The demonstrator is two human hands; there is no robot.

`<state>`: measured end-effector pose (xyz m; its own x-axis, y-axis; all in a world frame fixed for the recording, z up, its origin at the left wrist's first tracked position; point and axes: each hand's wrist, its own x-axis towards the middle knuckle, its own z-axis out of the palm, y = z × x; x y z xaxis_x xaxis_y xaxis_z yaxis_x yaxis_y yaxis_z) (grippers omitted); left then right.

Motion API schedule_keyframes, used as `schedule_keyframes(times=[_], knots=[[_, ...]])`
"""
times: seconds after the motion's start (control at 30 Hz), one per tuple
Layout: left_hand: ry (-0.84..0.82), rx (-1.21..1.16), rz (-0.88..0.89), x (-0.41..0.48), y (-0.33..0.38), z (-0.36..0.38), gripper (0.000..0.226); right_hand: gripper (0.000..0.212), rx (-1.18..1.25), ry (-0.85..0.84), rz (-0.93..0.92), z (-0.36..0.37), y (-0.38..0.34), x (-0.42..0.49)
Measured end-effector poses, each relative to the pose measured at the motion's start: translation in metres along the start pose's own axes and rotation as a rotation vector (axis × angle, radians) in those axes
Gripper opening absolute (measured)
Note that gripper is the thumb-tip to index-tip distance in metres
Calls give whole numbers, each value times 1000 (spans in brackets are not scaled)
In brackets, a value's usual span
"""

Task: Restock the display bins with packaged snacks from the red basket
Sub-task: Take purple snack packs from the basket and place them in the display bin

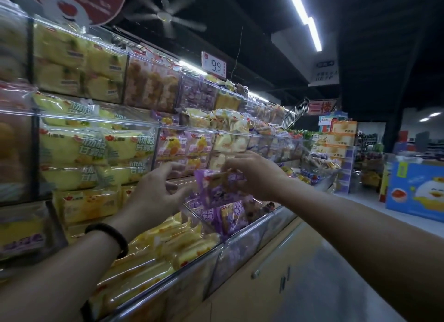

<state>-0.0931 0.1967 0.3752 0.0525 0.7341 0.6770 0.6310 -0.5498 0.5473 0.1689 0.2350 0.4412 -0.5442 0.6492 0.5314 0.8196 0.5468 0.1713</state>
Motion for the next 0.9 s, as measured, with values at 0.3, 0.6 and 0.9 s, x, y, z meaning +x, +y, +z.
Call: schedule_keyframes(times=[0.3,0.6,0.9], knots=[[-113,192,15,-4,-5,15,14,41,-98,-173,74,64,-20,-2],[-220,182,-52,-4,-9,17,13,52,-83,-250,109,91,-29,5],[-282,211,42,-7,32,9,15,37,122,-118,210,17,-15,-59]])
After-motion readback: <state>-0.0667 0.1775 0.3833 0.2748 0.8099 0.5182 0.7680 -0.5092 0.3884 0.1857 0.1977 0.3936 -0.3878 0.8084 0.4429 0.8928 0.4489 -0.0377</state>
